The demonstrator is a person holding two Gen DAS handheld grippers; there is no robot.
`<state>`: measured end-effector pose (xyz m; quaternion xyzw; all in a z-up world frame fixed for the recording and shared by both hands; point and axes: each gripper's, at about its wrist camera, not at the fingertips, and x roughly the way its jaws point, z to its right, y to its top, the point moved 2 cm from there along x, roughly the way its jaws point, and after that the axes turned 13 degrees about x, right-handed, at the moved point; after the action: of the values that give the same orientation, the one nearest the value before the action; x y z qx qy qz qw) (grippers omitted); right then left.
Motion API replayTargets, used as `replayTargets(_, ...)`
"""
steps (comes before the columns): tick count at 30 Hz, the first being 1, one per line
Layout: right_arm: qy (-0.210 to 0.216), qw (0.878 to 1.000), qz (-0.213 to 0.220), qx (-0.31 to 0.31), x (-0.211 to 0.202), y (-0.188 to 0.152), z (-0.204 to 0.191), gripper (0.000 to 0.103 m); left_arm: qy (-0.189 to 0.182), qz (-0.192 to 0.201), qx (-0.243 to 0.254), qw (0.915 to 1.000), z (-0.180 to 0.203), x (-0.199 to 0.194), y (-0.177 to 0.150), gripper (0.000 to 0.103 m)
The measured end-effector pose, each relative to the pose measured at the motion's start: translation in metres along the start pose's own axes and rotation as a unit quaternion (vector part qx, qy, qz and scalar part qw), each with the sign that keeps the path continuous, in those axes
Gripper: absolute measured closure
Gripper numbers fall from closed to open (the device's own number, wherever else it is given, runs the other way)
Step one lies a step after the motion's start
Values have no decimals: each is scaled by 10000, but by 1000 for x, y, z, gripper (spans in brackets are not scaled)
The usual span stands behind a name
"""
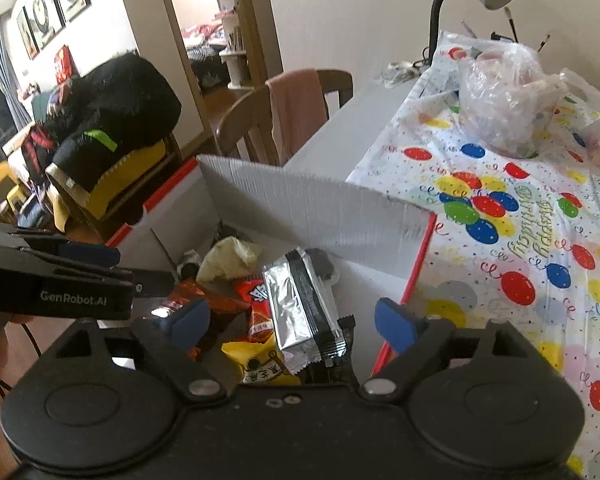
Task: Organize snacks
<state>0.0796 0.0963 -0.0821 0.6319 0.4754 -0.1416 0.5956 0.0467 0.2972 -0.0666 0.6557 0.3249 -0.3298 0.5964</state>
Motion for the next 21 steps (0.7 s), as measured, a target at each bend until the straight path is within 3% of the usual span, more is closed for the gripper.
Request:
replayTargets(5,138,9996,242,64,-21,1,1,5,-71,252,54,9996,8,-20,1,29)
replayTargets(8,163,9991,382,95,-33,0,2,0,-110,393,60,9991,13,-31,0,22)
replayTargets(16,203,9978,610,191,-56,-3,6,0,-292,649,-16,9975,23,-49,-2,18)
replayTargets(20,207,9971,709,208,-64,-7,8,0,-319,765,-15,9966,28,-56,-3,0)
replayTargets(21,200,9969,739,205,-66,-7,8,0,-321,799,-16,9963,29,-58,-4,0)
